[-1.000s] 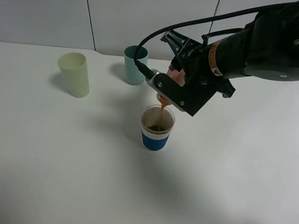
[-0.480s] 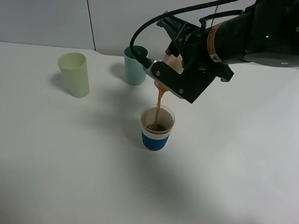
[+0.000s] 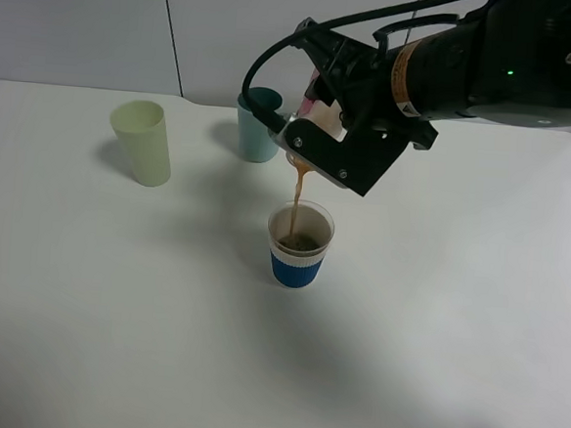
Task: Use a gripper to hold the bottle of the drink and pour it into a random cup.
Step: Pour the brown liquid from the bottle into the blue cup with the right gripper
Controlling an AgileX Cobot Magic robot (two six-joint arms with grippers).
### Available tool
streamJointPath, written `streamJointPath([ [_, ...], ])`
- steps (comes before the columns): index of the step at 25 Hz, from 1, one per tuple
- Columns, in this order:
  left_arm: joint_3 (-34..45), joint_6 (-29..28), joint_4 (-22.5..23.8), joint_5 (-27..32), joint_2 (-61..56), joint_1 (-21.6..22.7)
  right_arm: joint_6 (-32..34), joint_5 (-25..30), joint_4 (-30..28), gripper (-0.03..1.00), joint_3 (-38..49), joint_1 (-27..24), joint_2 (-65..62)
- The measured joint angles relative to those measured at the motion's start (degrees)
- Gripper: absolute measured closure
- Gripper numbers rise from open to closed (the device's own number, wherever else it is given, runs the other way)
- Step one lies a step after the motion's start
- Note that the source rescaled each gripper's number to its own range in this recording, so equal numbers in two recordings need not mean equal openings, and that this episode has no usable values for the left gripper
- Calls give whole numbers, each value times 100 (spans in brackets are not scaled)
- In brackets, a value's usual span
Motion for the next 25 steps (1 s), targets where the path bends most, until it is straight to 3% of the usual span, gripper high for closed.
streamJointPath([
  [25, 0, 0, 0, 0, 0, 0, 0, -79, -665, 96, 0, 63, 0],
])
